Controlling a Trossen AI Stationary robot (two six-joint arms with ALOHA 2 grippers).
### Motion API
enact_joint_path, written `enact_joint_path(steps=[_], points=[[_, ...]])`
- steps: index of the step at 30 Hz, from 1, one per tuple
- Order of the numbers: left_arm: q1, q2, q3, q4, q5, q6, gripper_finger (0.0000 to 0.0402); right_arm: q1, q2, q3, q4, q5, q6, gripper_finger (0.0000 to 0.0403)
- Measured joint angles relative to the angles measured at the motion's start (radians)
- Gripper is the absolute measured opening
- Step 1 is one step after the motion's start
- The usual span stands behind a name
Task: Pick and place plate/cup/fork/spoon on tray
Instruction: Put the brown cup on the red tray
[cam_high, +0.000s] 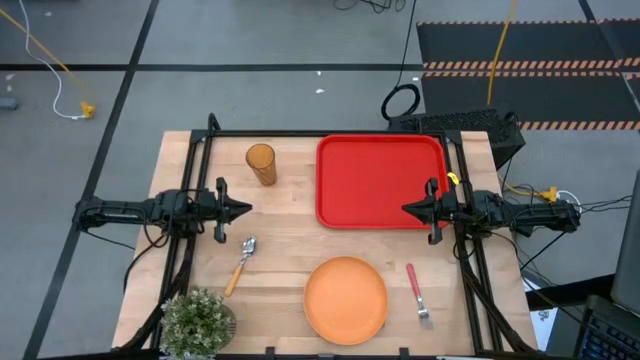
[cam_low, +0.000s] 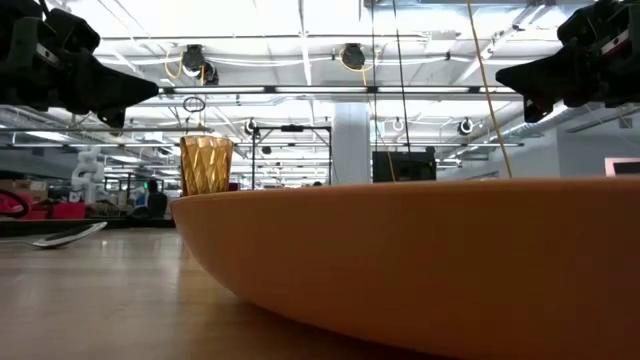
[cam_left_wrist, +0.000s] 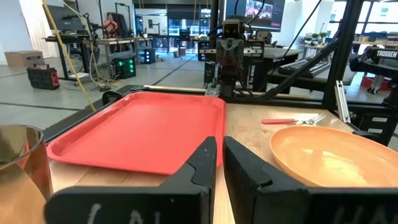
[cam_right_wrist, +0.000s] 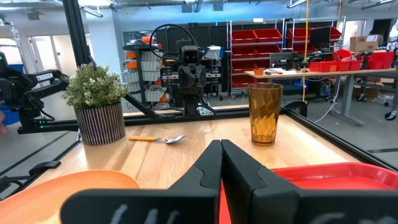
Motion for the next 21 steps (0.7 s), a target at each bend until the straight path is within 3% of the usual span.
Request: enact_joint_path(steps=[6, 11, 16, 21], points=[[0.0, 0.0, 0.0, 0.103, -0.003, 0.013, 0.0033, 0.0, 0.0, 0.0, 0.0, 0.0, 0.0, 0.0], [0.003, 0.005, 0.009, 0.293, -0.165, -0.136, 0.0033, 0.0, 0.0, 0.0, 0.0, 0.0, 0.0, 0.0], [0.002, 0.039, 0.128, 0.271, -0.204, -0.042, 0.0029, 0.0, 0.0, 0.0, 0.0, 0.0, 0.0, 0.0], [0.002, 0.152, 0.308, 0.243, -0.212, 0.028, 0.0005, 0.0, 0.0, 0.0, 0.0, 0.0, 0.0, 0.0]])
